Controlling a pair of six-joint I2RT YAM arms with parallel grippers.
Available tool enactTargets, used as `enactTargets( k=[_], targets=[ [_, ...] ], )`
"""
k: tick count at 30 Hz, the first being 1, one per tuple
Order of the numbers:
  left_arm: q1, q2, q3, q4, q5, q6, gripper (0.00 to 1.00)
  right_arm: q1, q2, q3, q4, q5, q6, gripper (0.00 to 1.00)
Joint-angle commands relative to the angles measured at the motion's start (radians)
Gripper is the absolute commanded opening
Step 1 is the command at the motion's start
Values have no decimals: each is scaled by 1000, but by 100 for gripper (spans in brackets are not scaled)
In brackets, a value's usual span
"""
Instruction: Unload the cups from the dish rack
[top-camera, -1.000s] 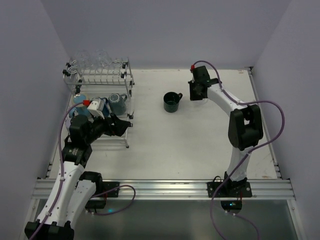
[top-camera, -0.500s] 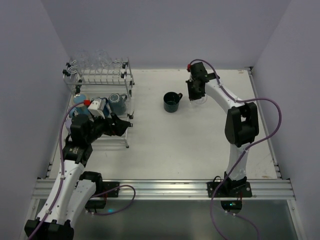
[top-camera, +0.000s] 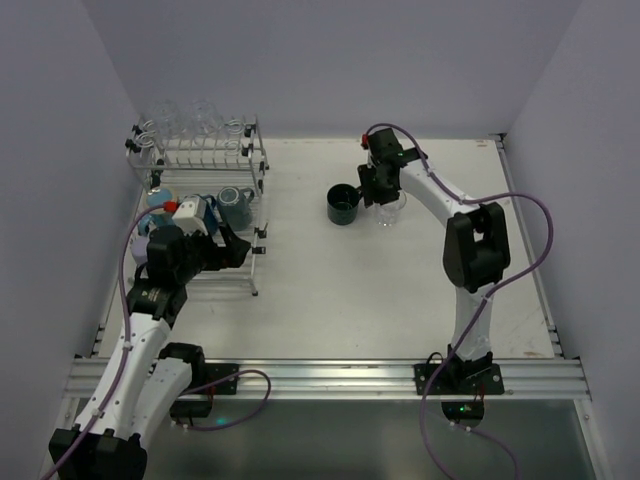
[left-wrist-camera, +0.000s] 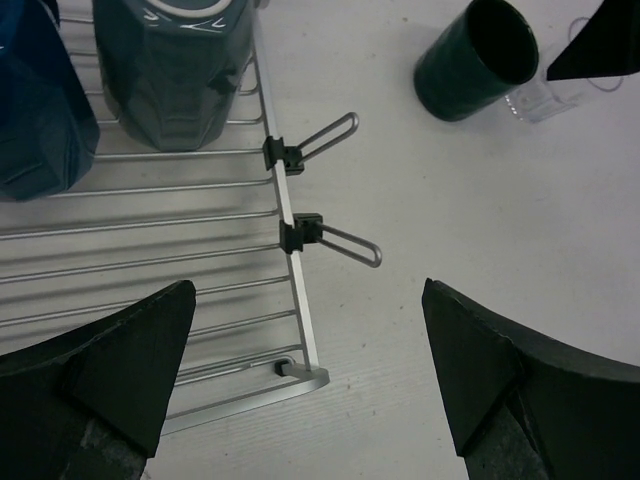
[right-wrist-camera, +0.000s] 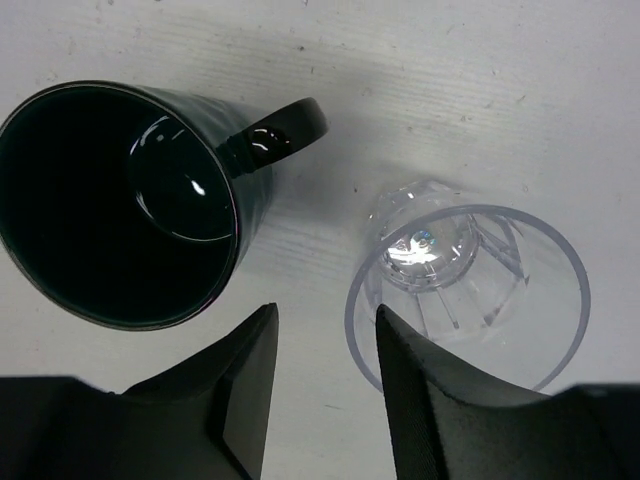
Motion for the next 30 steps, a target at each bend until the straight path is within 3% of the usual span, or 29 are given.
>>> enactTargets(
  k=[1,5,12,16,24,30],
  targets=[
    [-6,-10,49,-41,-132,-11,100,5,-120,-25,41,-32,3,47],
    [-6,-50,80,-85,-250,-58,100,11,-290,-140,136,-79,45,58],
    [-6,-150,111,-215,-655,-137,100,50,-632,-534,513,-202,164,92],
    [-6,-142,80,-228,-768,-175,100,50,-714,-692,594,-253,159,93],
    [0,-17,128,-324,-1017,-285,100,39,-787,-760,611,-235,118,93],
    [44,108,137,-268,-1045,-286,100,39,-801,-757,606,-281,116,93]
  ],
)
